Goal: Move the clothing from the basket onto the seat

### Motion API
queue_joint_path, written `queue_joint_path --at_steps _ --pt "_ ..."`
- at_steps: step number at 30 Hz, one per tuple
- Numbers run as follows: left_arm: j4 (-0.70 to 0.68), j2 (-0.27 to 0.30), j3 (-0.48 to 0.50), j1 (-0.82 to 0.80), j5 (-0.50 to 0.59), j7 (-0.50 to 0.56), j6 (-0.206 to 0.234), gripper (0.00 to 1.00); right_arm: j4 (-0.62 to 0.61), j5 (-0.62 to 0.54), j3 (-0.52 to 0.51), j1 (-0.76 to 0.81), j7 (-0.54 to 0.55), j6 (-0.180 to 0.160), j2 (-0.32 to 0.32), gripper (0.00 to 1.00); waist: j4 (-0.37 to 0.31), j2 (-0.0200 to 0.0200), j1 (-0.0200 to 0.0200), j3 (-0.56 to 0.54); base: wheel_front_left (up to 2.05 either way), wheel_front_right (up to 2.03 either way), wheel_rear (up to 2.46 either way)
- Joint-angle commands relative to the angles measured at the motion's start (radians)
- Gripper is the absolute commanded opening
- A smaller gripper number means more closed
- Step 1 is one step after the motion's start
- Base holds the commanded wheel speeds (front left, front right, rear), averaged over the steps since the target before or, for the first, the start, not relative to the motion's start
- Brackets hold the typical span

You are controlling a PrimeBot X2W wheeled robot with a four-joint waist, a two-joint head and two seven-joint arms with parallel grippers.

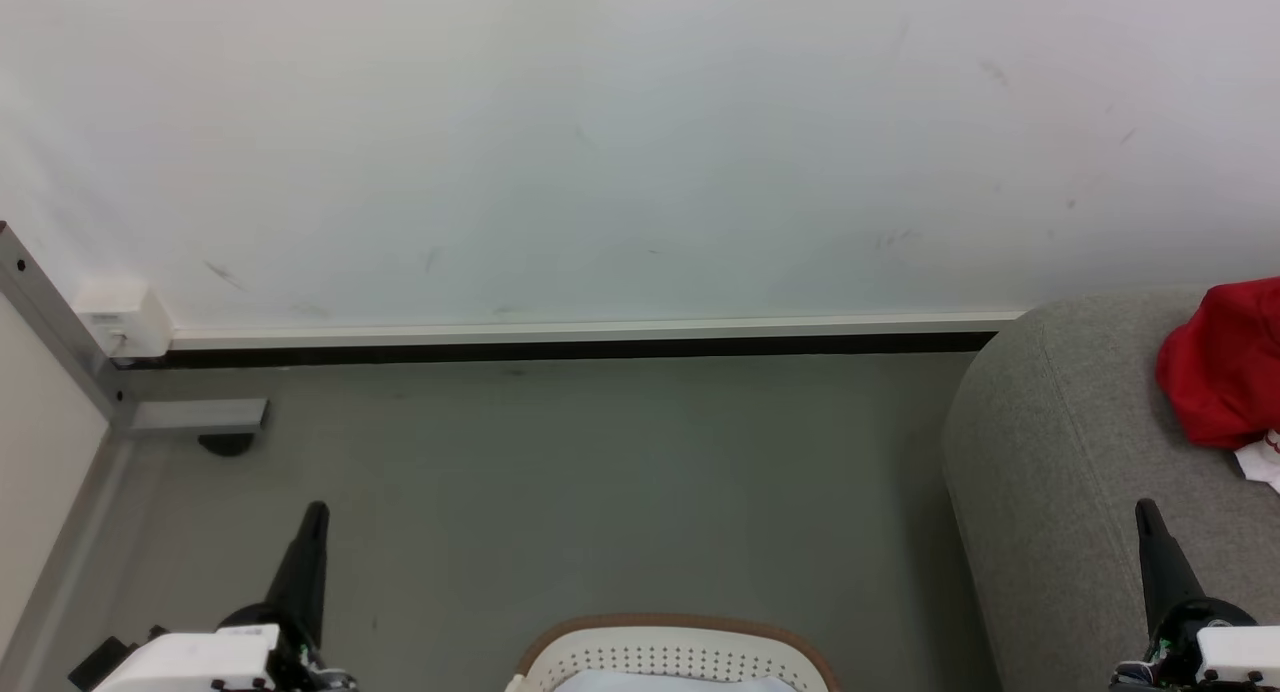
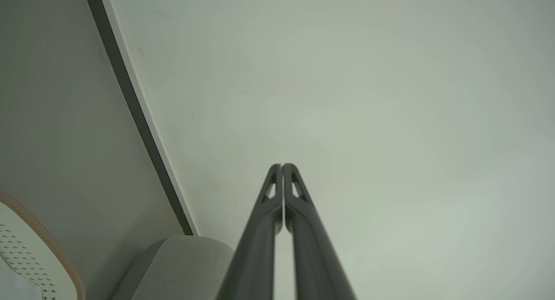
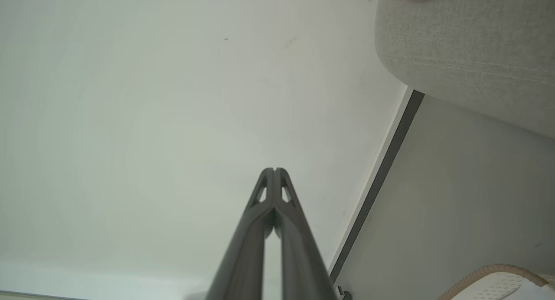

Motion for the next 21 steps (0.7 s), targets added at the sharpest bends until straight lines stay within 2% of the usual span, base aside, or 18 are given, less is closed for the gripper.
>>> queue_joint_path --at_steps 1,8,21 --pt "-0.005 0.002 0.008 -0.012 -0.028 0.008 -0.006 0.00 -0.002 0.024 -0.002 -0.013 0.006 -0.002 -0.006 0.00 0.000 0.0000 0.0000 0.001 0.00 0.00 0.00" --pt "-0.008 0.001 0.015 -0.017 -0.073 0.019 -0.007 0.00 -0.001 0.077 -0.002 -0.022 0.018 -0.002 -0.007 0.00 0.000 0.0000 0.0000 0.005 0.00 0.00 0.00" --pt "-0.008 0.001 0.015 -0.016 -0.071 0.020 -0.007 0.00 -0.001 0.078 0.002 -0.021 0.015 -0.002 -0.009 0.00 0.000 0.0000 0.0000 0.005 0.00 0.00 0.00"
